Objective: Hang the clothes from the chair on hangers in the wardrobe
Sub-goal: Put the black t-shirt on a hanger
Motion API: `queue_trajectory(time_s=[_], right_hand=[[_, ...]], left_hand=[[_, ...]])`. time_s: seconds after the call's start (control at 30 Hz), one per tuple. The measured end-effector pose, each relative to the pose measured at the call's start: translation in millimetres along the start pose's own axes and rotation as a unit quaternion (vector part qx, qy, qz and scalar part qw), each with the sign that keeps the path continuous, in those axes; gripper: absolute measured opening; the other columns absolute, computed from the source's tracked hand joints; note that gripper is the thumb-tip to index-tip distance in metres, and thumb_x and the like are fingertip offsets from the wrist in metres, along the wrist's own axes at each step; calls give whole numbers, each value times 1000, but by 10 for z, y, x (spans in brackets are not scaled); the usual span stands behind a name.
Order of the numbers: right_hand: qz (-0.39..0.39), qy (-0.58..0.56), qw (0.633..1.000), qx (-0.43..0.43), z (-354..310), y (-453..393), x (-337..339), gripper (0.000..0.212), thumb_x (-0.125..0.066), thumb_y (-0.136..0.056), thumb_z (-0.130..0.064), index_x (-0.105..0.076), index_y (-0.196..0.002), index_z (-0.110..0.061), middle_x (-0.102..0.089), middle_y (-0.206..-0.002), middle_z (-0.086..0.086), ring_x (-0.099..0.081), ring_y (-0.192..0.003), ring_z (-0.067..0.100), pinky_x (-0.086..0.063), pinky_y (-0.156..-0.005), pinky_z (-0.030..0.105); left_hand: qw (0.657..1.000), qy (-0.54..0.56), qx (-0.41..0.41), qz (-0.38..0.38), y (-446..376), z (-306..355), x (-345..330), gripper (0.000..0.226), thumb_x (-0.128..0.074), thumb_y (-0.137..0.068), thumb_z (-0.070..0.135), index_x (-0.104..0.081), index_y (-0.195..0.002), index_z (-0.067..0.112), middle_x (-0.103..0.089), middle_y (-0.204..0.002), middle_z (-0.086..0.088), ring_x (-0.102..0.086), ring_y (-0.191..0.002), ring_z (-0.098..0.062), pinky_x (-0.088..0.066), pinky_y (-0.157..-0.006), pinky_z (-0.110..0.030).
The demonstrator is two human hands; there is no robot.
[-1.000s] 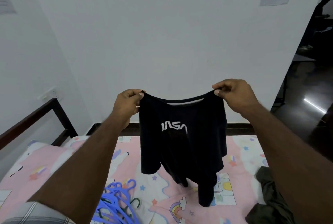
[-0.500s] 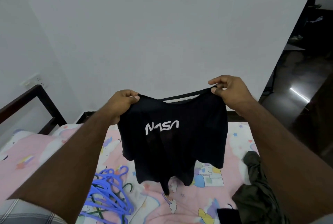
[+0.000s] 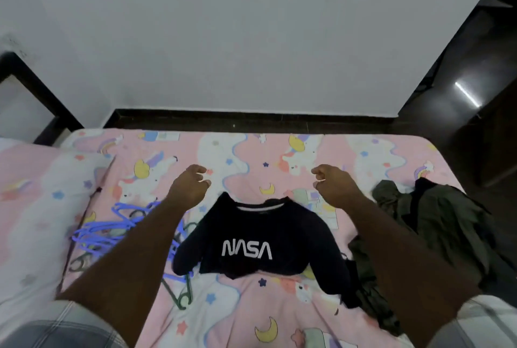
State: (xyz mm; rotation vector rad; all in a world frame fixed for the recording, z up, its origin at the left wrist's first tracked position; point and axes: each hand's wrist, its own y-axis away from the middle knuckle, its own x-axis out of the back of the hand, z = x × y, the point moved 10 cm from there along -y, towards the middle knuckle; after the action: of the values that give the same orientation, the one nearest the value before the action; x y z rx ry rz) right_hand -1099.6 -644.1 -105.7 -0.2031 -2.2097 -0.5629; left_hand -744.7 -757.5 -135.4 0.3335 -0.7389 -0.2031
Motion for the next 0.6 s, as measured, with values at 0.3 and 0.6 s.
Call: queue_trajectory(time_s=[0.3, 0.6], right_hand=[[-93, 70, 993, 3, 341, -32, -1158, 54, -60, -96, -22, -45, -146, -9, -53, -144, 12, -49, -131, 31, -39, -105, 35], [-162, 93, 982, 13, 413, -22, -1940, 58, -63, -94, -27, -43, -147, -12, -53, -144, 12, -49, -132, 29, -40, -107, 36]], left_hand=[[995, -79, 14, -54, 70, -795, -823, 49, -62, -98, 22, -47, -143, 9, -57, -135, -16, -56, -123, -35, -43, -95, -36], [989, -110, 61, -82, 307, -1305, -1158, 56, -63, -96, 26, -44, -146, 9, -56, -141, -15, -53, -128, -31, -44, -101, -37]])
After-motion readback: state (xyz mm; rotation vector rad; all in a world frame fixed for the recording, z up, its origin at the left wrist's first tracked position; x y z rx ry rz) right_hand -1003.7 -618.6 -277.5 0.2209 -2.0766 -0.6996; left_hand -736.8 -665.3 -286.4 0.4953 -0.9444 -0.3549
